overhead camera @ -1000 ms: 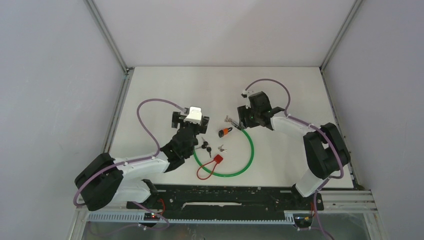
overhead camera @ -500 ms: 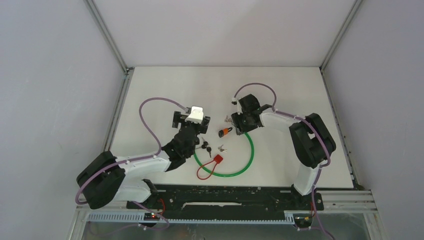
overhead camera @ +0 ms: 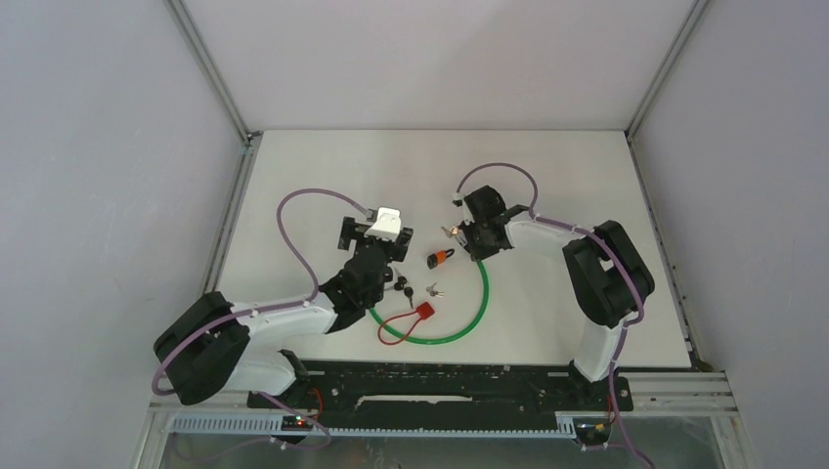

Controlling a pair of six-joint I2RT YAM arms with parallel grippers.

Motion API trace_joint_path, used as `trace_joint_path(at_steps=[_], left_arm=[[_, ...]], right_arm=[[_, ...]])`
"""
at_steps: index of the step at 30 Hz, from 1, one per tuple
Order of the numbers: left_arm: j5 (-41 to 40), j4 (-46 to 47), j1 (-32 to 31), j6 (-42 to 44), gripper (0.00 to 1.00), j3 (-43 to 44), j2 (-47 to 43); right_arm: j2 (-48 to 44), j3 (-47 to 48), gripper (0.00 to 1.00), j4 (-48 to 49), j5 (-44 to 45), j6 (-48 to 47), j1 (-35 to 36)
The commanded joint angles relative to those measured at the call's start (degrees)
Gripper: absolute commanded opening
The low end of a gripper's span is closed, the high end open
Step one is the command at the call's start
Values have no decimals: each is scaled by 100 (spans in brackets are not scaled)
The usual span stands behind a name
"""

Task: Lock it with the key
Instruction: Pick up the lock from the center of the board.

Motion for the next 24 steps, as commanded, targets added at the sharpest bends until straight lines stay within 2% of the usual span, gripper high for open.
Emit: trace_joint_path(at_steps=[1,13,20,24], left_arm=[[11,72,-29,77,100,355,68],[-187,125,-30,-59,100,379,107],[-555,-153,-30,-266,100,473,-70],[-165,-245,-22,-566,100,244,-555]], right_arm=[[-233,7,0,363,669,-4,201],[-2194,-1648,0,2395,1023,77,217],[-2713,-2158,0,3106,1006,55,317],[-2972,-2564,0,3678,931,-45,424]])
